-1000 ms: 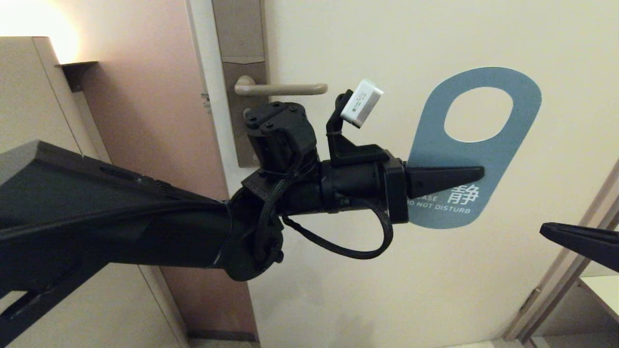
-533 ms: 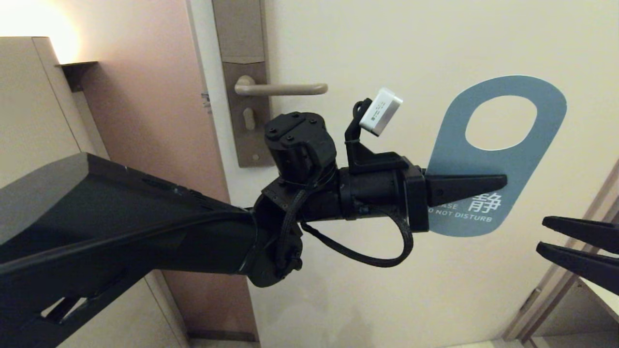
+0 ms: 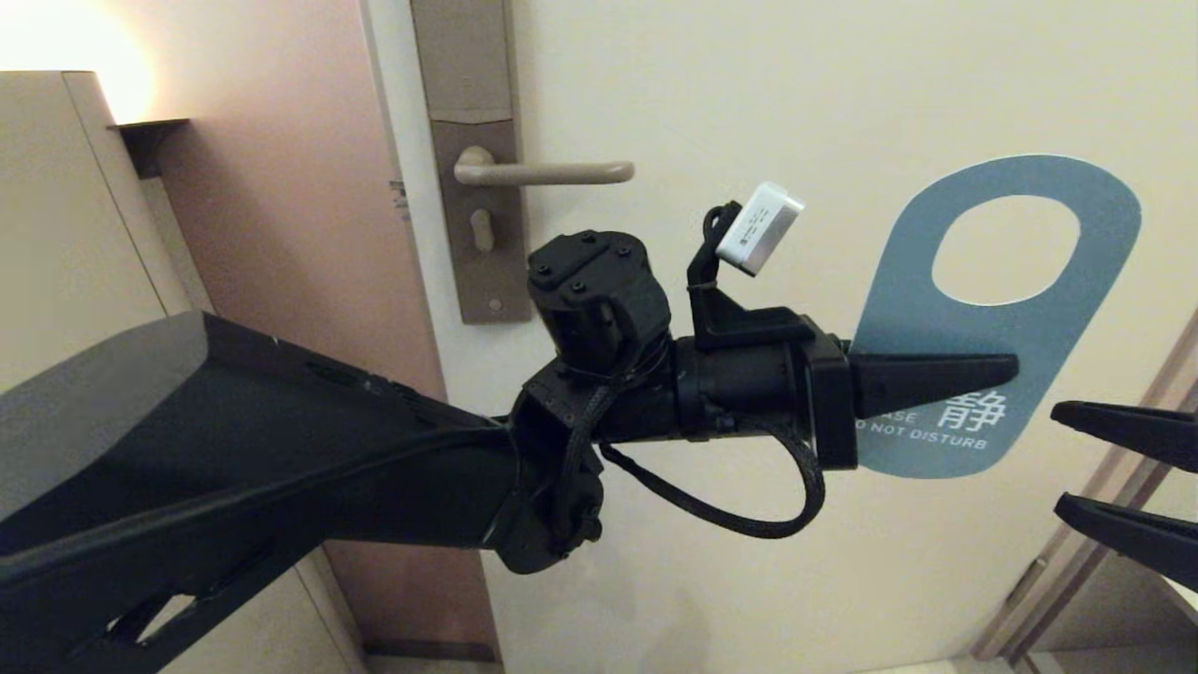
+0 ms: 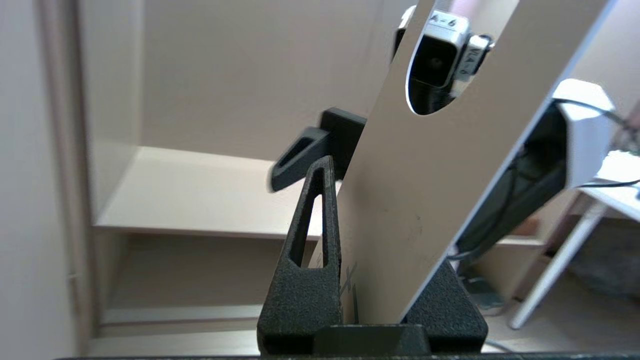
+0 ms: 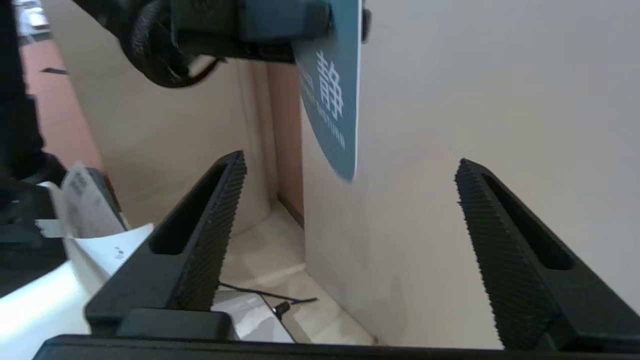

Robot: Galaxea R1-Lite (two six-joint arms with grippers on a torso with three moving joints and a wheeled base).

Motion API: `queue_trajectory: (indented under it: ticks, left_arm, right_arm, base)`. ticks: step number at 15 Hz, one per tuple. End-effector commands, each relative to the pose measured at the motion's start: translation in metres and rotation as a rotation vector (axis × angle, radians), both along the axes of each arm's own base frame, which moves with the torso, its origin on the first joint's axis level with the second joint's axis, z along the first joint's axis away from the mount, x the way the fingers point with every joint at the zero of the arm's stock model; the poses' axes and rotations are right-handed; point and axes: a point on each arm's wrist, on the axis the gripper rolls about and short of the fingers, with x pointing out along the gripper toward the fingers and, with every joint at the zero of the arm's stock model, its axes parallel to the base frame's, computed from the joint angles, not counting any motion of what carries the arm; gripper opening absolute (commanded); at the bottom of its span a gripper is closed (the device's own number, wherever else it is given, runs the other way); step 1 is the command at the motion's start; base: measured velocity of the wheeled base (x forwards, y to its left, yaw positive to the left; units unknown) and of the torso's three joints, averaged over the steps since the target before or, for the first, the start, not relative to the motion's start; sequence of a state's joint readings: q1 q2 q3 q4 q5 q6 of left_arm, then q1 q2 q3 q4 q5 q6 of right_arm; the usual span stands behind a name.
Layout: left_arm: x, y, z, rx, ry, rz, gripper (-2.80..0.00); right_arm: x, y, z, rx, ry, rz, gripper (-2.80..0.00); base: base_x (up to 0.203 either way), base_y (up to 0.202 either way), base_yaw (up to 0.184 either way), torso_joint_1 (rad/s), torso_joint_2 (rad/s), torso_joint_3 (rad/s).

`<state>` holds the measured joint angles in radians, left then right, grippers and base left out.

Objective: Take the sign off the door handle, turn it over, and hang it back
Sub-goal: Hand it to the other hand

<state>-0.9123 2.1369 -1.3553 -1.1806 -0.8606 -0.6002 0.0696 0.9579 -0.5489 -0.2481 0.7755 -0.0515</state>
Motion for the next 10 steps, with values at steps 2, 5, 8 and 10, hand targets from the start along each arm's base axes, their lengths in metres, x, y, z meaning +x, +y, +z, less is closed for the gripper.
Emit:
queue_trajectory:
  ticks: [2, 5, 8, 10]
  left_arm:
    - [-0.002, -0.010, -0.004, -0.025, 0.008, -0.031, -2.80]
    - [-0.007, -0.019, -0.002, -0.035, 0.017, -0.060, -2.80]
    - [-0.011, -0.023, -0.002, -0.053, 0.012, -0.075, -2.80]
    - [-0.014, -0.025, -0.002, -0.074, 0.012, -0.085, -2.80]
  right_arm:
    - [0.000, 0.004, 0.000, 0.002, -0.001, 0.037, 0.00]
    - [-0.002, 0.008, 0.000, 0.002, -0.006, 0.079, 0.00]
    - [-0.006, 0.010, 0.003, 0.005, -0.025, 0.100, 0.00]
    - [-0.009, 0.010, 0.005, 0.006, -0.039, 0.104, 0.00]
  base:
    - [0.000, 0.000, 0.000, 0.000, 0.00, 0.000]
    - [0.000, 0.000, 0.000, 0.000, 0.00, 0.000]
    - [0.000, 0.000, 0.000, 0.000, 0.00, 0.000]
    - [0.000, 0.000, 0.000, 0.000, 0.00, 0.000]
